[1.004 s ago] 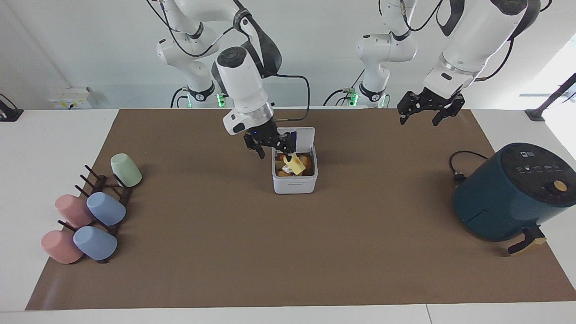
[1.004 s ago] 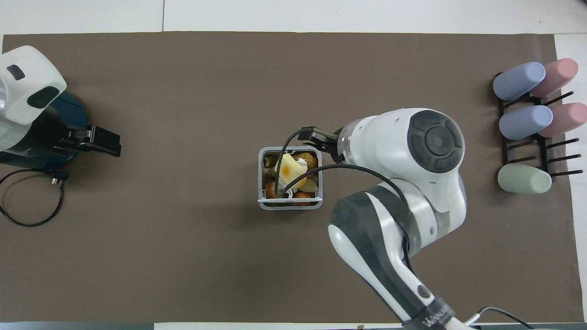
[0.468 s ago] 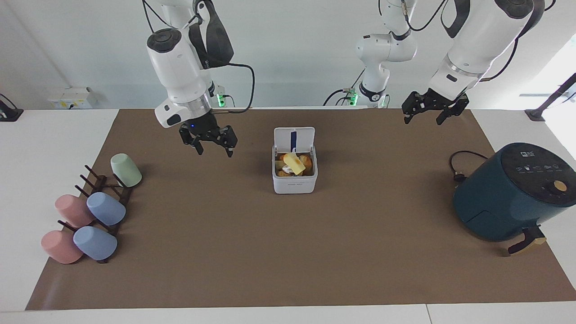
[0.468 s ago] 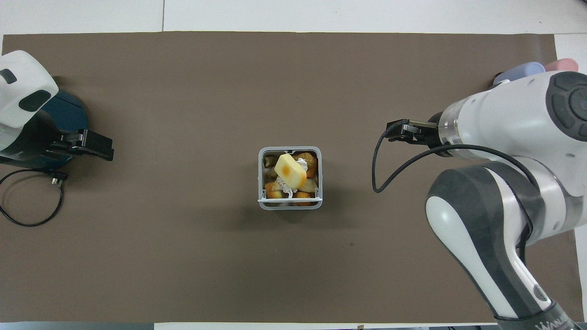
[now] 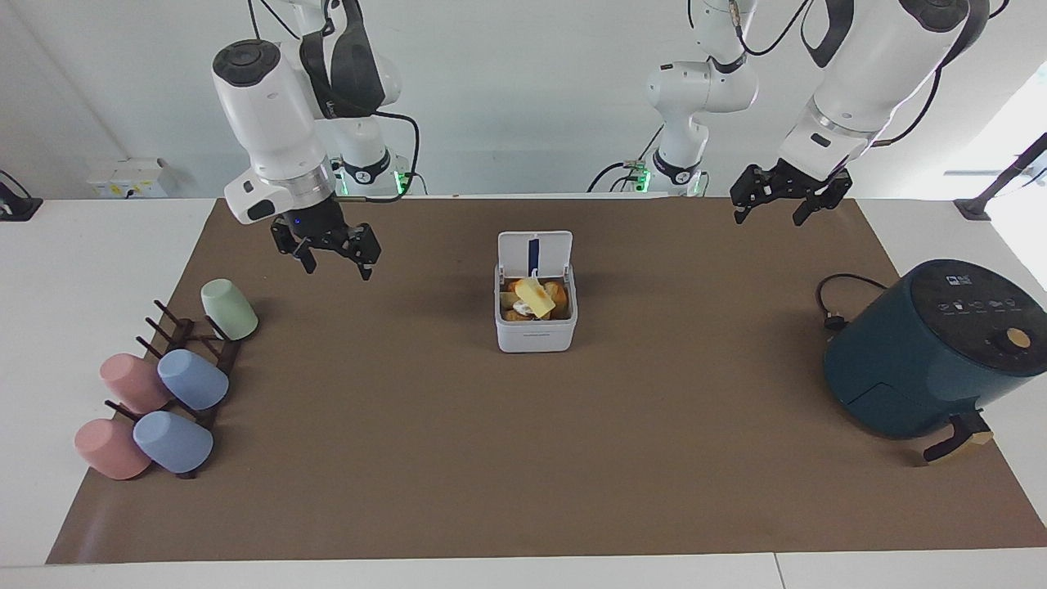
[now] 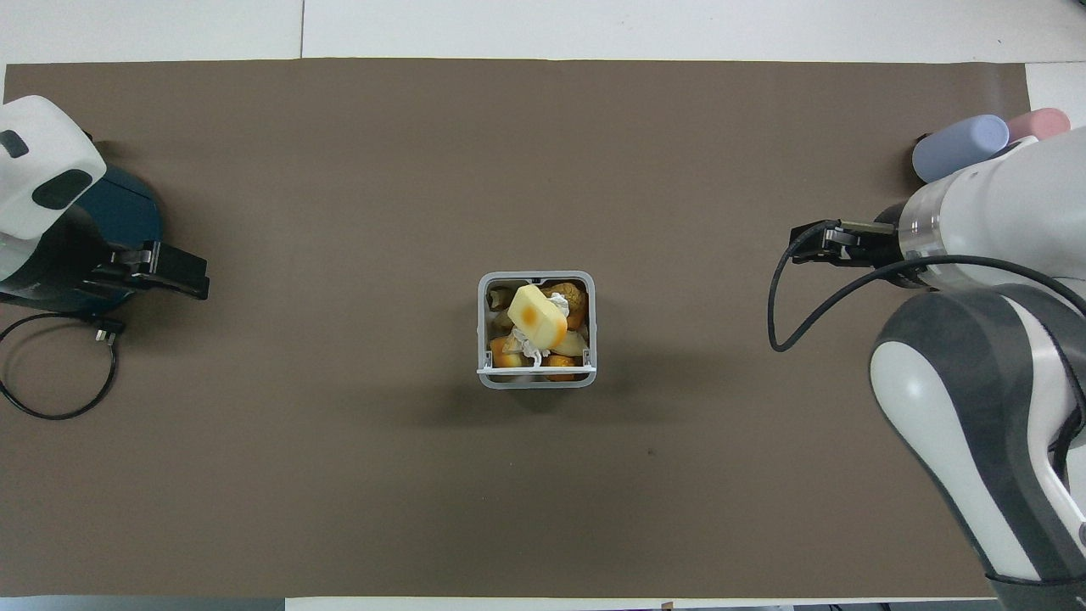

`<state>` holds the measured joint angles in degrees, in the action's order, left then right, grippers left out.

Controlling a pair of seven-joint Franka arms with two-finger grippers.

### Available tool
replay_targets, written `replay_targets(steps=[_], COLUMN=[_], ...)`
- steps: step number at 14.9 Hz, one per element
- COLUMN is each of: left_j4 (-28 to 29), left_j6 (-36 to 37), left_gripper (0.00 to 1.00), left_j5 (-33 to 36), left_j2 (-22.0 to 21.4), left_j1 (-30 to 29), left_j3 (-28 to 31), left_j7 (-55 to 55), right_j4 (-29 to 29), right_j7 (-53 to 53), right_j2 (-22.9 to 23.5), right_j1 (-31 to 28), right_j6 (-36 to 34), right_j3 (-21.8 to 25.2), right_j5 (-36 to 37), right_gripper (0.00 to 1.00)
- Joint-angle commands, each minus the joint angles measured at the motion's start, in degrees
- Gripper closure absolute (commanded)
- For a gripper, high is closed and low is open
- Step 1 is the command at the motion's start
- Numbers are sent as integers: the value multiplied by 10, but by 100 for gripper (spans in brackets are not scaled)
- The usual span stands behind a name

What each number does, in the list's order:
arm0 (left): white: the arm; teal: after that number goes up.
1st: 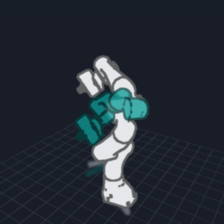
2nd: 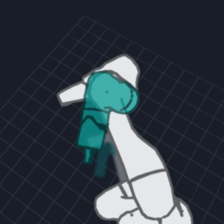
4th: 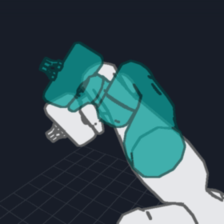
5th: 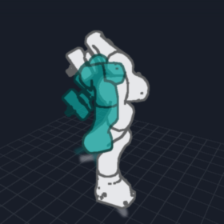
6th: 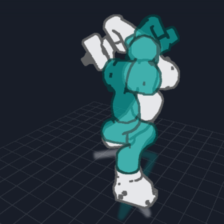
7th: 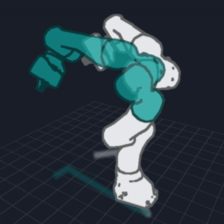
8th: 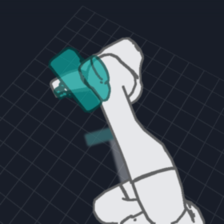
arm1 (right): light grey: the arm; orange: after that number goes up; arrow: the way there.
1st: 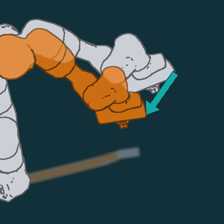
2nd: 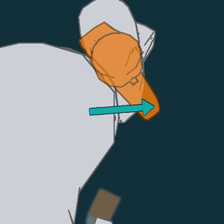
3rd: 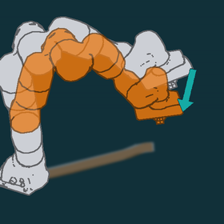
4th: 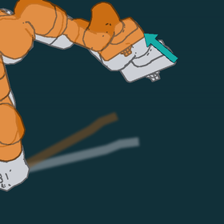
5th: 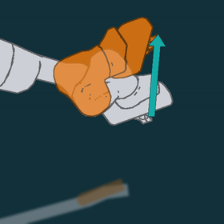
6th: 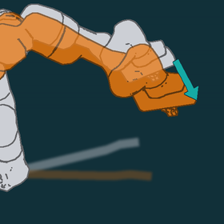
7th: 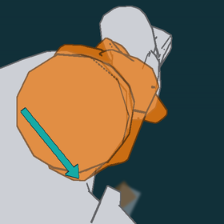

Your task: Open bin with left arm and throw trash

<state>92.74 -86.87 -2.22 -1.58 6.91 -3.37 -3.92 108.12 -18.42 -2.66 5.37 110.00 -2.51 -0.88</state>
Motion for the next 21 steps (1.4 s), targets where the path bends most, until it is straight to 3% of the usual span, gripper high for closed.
replay_targets(steps=[1, 6, 13, 21], left_j4=[20, 20, 19, 19], left_j6=[-2, -4, -6, -7], left_gripper=[0, 0, 0, 0], left_j5=[13, 13, 13, 13], left_j2=[-18, -18, -18, -18], left_j1=[-7, -5, -6, -7], left_j3=[-3, -3, -3, -3], left_j7=[10, 9, 8, 10], right_j4=[-31, -69, -141, -135], right_j7=[54, 127, 130, 129], right_j2=[-4, -2, 20, 13], right_j1=[-21, -62, -64, -73], right_j6=[-42, -86, -169, -183], right_j3=[-7, -7, -9, -8], right_j5=[7, 7, 17, 15], right_gripper=[0, 0, 0, 0])
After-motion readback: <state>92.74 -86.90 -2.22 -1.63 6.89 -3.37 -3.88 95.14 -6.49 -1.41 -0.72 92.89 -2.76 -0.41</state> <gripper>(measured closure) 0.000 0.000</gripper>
